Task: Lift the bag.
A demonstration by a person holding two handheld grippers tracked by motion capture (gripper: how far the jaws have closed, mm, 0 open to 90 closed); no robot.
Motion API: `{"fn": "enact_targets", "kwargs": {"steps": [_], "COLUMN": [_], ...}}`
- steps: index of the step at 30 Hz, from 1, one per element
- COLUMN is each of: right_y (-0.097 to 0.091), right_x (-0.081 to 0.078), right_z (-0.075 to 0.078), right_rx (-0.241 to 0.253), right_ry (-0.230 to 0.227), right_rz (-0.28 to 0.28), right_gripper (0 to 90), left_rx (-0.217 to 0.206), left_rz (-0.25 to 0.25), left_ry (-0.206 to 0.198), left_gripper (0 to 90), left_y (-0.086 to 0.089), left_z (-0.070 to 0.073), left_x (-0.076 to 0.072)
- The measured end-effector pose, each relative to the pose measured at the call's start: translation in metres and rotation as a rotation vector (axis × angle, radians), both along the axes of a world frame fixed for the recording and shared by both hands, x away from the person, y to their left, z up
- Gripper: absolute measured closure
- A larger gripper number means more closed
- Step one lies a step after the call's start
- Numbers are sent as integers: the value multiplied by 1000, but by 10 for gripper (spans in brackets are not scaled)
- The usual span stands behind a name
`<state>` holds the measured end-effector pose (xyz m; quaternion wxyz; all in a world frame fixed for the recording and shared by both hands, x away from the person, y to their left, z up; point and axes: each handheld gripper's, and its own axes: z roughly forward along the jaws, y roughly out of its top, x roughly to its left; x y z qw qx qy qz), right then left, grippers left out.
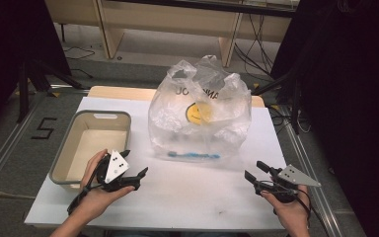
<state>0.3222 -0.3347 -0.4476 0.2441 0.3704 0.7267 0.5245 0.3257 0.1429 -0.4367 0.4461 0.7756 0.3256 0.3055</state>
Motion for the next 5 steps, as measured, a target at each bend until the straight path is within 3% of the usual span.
{"fn": "enact_targets", "kwargs": {"steps": [5], "right_y": [-1], "right_x": [0], "right_z": [-1], "right_rx": [6], "right_ry": [2], "right_rz": [1], "right_gripper": [377], "left_rx": [1], "left_rz": [0], "left_ry": [2], "left_gripper": [221], "left_y": [0], "left_z": [-1], "left_x": [0]}}
